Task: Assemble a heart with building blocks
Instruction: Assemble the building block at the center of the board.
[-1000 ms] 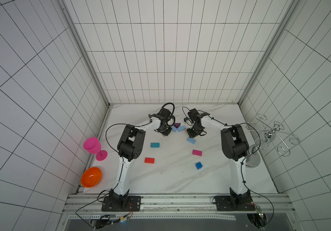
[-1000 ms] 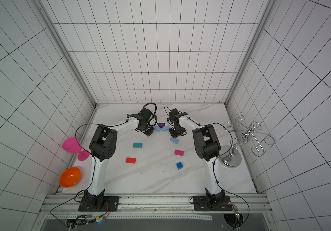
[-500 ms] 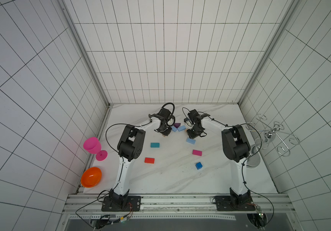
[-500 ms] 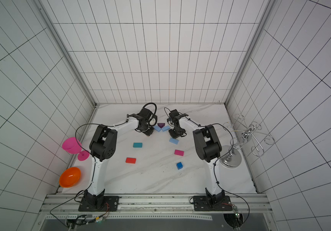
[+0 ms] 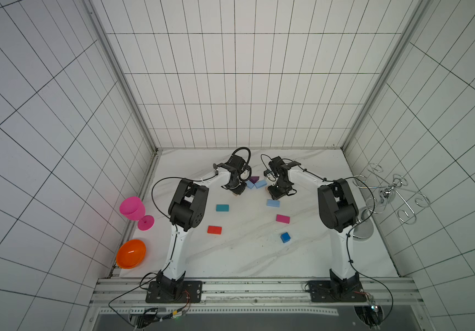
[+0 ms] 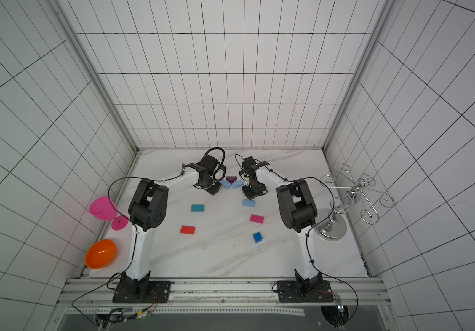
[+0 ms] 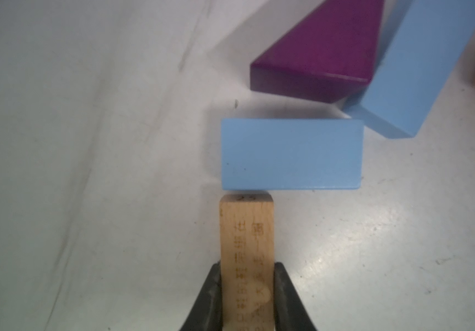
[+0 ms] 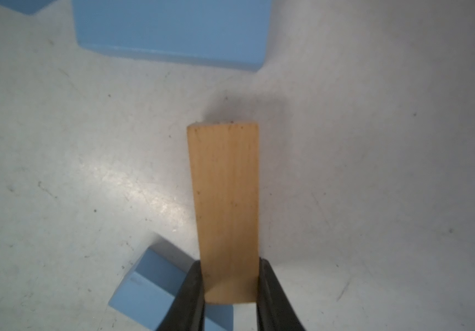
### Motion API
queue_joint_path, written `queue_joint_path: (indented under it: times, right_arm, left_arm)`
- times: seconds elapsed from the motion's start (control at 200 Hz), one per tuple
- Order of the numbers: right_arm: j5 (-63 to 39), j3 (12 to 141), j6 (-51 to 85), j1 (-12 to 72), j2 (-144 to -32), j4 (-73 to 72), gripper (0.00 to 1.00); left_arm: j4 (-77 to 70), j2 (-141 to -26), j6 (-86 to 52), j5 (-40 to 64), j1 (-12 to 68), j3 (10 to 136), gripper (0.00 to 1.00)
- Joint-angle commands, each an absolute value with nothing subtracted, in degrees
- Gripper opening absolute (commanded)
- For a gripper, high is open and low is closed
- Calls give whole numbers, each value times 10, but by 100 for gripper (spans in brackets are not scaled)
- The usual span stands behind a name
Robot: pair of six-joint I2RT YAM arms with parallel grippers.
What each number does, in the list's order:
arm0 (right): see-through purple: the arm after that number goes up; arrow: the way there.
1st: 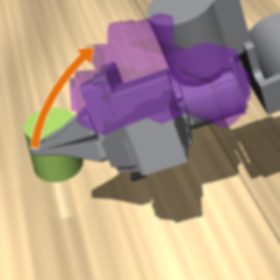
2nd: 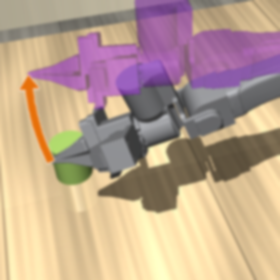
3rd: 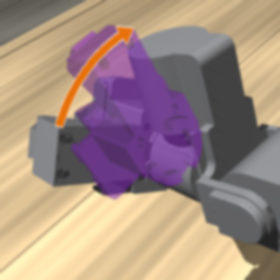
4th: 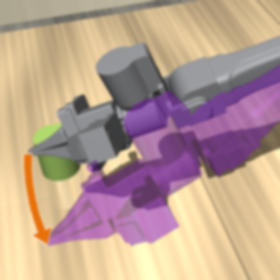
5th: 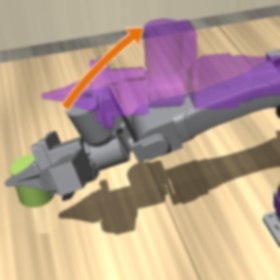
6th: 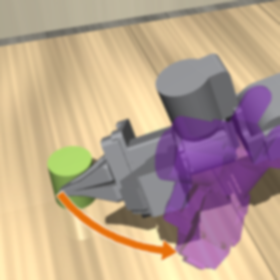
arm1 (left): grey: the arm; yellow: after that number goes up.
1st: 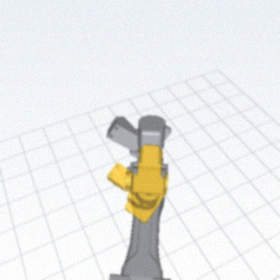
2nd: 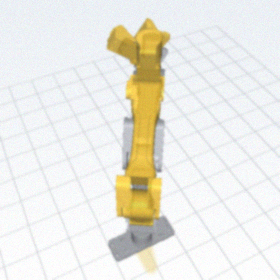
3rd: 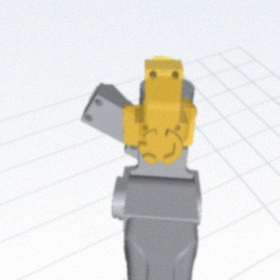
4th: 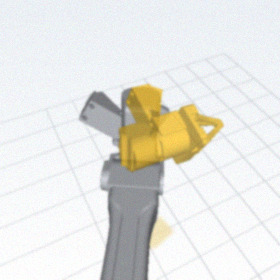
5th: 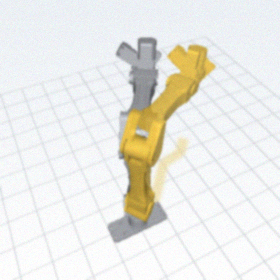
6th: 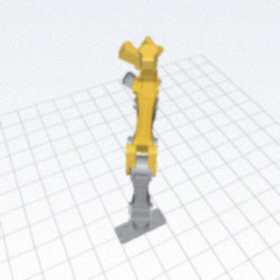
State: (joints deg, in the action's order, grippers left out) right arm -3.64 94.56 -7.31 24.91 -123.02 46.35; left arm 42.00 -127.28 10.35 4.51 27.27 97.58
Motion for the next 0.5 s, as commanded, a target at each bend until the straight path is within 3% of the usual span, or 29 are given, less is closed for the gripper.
queue_joint_path:
  times: [0.0,0.495]
  right_arm:
    - [-45,971,-77,254,-1245,491,2]
    - [-44,1008,-75,253,-1269,502,2]
  left_arm:
    - [421,-1281,117,47,273,976,25]
    - [423,-1285,120,48,273,983,25]
